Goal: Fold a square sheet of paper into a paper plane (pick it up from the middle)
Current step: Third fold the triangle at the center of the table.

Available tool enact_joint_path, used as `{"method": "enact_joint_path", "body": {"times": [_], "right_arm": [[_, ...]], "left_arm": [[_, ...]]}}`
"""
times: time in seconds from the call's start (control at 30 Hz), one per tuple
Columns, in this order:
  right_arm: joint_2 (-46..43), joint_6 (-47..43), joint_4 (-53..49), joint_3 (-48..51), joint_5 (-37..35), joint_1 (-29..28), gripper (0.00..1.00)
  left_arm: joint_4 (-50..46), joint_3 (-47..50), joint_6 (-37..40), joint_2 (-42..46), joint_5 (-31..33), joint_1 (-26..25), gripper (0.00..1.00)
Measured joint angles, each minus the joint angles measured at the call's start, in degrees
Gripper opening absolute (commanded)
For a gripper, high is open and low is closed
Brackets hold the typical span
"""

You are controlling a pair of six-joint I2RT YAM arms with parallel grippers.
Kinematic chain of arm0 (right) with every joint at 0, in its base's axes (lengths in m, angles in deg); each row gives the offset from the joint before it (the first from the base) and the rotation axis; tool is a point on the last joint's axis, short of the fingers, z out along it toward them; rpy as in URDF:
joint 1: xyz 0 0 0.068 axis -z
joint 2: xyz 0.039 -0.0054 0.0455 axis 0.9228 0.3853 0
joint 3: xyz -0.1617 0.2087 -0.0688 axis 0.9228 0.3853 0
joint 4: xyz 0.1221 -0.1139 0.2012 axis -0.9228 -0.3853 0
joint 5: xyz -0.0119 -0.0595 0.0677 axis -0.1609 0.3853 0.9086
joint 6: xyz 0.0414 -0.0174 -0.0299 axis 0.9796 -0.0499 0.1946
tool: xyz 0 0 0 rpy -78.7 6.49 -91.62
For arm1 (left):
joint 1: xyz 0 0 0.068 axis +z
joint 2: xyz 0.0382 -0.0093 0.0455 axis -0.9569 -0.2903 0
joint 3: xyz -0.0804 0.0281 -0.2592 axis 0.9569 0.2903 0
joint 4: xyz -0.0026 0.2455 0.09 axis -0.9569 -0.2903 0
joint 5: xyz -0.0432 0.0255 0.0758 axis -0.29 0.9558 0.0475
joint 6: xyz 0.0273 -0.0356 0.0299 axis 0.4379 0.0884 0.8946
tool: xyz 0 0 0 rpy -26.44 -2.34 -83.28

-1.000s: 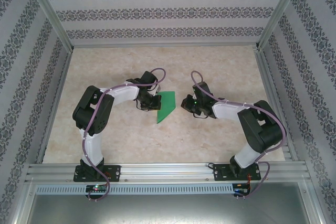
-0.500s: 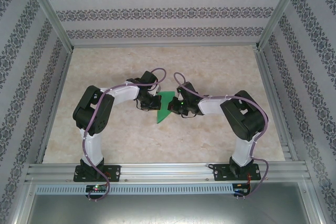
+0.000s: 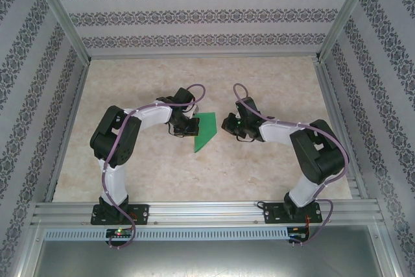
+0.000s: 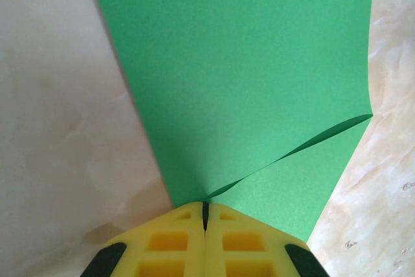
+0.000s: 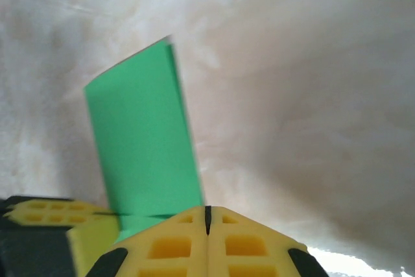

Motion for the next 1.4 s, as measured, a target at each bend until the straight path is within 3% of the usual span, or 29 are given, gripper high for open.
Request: {"method": "enact_joint_path", "body": {"times": [0.27,0.77,0.93,1.1,1.4], "right_arm": [[5.55,2.62,4.04,-2.91,6.01,-6.14,0.0],[10.01,4.15,3.34,-4.39,6.43,-6.25,0.0],[10.1,4.44,2.99,-4.55,6.23,-6.25,0.0],[10.1,4.57,2.64,-4.72,6.12,-6.25,0.0],[10.21,4.61,2.47,-4.83,6.01,-6.25,0.0]], "left_arm": [[0.0,-0.04,0.0,0.0,-0.31,0.04,0.0],[-0.24,-0.37,-0.48,0.37,-0.63,0.07,0.01],[2.12,3.3,-4.02,6.21,-1.75,0.13,0.09],[6.73,9.22,-9.53,12.59,-3.98,-0.24,0.08],[9.7,11.87,-14.1,9.99,-8.61,-2.84,0.05]]}}
